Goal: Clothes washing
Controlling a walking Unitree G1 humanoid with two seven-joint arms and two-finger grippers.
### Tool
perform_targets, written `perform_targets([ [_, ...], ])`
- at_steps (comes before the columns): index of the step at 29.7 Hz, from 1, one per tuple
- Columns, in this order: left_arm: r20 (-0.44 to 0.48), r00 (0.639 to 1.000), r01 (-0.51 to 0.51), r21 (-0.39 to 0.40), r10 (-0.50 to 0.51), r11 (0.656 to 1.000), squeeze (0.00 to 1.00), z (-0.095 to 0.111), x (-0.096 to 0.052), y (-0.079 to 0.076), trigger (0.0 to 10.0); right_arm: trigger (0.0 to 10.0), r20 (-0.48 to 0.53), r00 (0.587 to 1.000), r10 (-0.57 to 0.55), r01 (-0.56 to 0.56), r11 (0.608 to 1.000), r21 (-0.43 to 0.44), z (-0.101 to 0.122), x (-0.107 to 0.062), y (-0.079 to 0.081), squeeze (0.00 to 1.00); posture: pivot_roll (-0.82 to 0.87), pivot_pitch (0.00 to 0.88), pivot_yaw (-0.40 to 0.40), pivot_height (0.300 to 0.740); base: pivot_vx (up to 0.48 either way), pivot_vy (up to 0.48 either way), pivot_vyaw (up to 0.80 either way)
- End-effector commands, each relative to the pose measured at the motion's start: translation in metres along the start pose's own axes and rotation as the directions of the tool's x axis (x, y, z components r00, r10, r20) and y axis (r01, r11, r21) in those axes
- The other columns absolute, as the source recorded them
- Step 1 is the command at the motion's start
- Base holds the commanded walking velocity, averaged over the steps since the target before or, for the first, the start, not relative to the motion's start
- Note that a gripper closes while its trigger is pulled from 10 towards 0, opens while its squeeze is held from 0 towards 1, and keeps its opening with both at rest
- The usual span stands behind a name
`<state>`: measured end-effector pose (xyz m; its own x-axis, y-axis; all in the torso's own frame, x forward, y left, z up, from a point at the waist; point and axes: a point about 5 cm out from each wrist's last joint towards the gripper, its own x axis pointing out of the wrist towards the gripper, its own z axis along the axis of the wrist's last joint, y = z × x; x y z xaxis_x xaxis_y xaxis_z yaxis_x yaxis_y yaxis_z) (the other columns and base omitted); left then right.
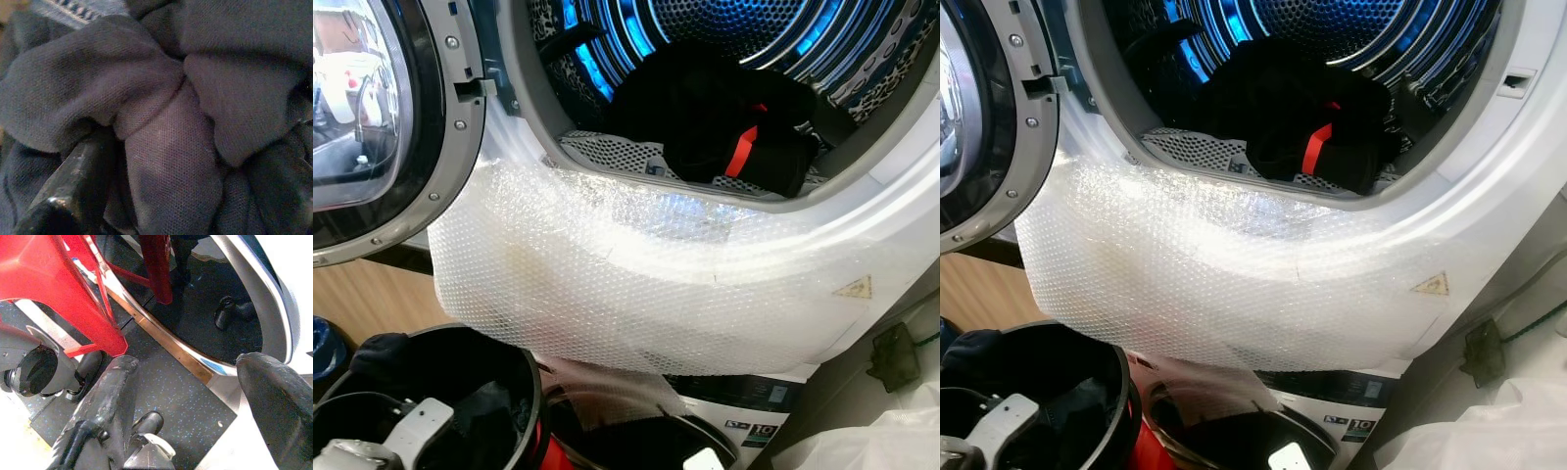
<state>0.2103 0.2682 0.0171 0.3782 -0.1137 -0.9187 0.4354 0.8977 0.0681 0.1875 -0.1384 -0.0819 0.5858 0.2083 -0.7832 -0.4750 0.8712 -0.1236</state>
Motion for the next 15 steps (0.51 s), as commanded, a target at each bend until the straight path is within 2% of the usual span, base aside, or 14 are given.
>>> perform_targets([
  [1, -0.022, 1.0, -0.015, 0.022, 0.015, 1.0, 0.0, -0.006, 0.01, -0.006, 0.0, 10.0, -0.009, 1.0, -0.009, 0.009, 1.0, 0.008, -0.004, -0.001, -0.002, 0.0, 0.2, 0.0, -0.033, 0.74, 0.0, 0.0, 0.0],
  [5, 0.014, 0.999, -0.044, -0.007, 0.044, 0.999, 0.0, -0.003, 0.019, -0.013, 0.0, 10.0, -0.008, 1.0, -0.019, 0.019, 1.0, 0.008, -0.004, -0.001, -0.004, 0.0, 0.18, 0.0, -0.037, 0.74, 0.0, 0.0, 0.0],
  [15, 0.057, 0.996, -0.069, -0.109, 0.075, 0.992, 0.0, -0.004, 0.025, -0.017, 0.0, 10.0, -0.01, 1.0, -0.023, 0.024, 1.0, 0.01, -0.004, -0.002, -0.004, 0.0, 0.19, 0.0, -0.038, 0.74, 0.0, 0.0, 0.0],
])
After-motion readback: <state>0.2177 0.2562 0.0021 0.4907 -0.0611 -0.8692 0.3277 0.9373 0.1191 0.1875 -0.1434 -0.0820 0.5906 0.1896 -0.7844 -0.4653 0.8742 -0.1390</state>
